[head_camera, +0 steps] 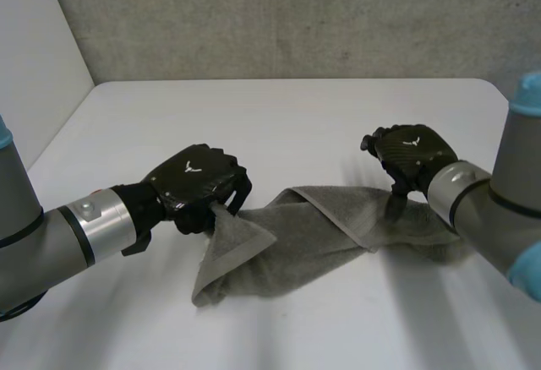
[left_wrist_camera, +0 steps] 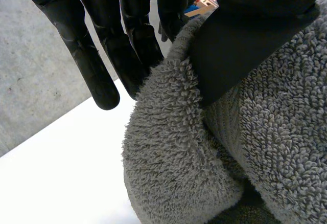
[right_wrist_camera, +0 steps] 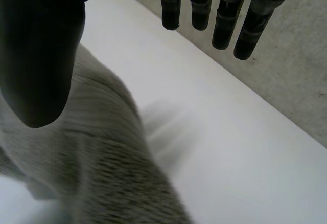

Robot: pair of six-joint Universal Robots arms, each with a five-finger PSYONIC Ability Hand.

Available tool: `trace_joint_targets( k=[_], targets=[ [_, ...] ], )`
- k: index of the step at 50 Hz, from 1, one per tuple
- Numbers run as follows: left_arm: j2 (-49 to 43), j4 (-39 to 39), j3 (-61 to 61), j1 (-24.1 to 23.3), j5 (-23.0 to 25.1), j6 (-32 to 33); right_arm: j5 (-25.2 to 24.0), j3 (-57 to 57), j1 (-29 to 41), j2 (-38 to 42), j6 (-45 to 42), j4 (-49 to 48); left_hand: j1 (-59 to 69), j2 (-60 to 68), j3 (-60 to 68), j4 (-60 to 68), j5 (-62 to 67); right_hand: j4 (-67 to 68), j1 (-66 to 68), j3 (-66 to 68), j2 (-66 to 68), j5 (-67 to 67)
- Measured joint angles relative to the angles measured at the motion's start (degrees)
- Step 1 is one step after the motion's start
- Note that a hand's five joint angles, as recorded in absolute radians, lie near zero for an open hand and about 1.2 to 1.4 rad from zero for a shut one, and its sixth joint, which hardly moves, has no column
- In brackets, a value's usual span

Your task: Fold the towel.

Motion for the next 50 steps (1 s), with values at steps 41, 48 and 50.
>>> trace_joint_targets(
  k=[41, 48, 50],
  targets=[
    [6.09, -5.36, 9.06, -12.55, -28.50, -17.21, 13.72, 12.14, 17.51, 10.45, -0.64, -34.53, -50.34, -51.63, -51.43, -51.50, -50.00, 1.23, 1.94, 1.66, 1.41, 1.61],
    [-0.38, -2.20, 13.19, -19.06, -41.23, -24.29, 17.21, 12.39, 17.98, 11.65, -6.99, -37.70, -50.20, -51.54, -51.32, -51.38, -49.74, 14.69, 16.03, 15.85, 15.13, 16.31],
    [-3.40, -1.92, 15.13, -21.16, -45.16, -25.60, 17.74, 12.91, 17.82, 11.17, -8.90, -38.47, -50.14, -51.10, -50.98, -51.24, -49.26, 20.99, 22.48, 22.19, 21.60, 22.23]
  ],
)
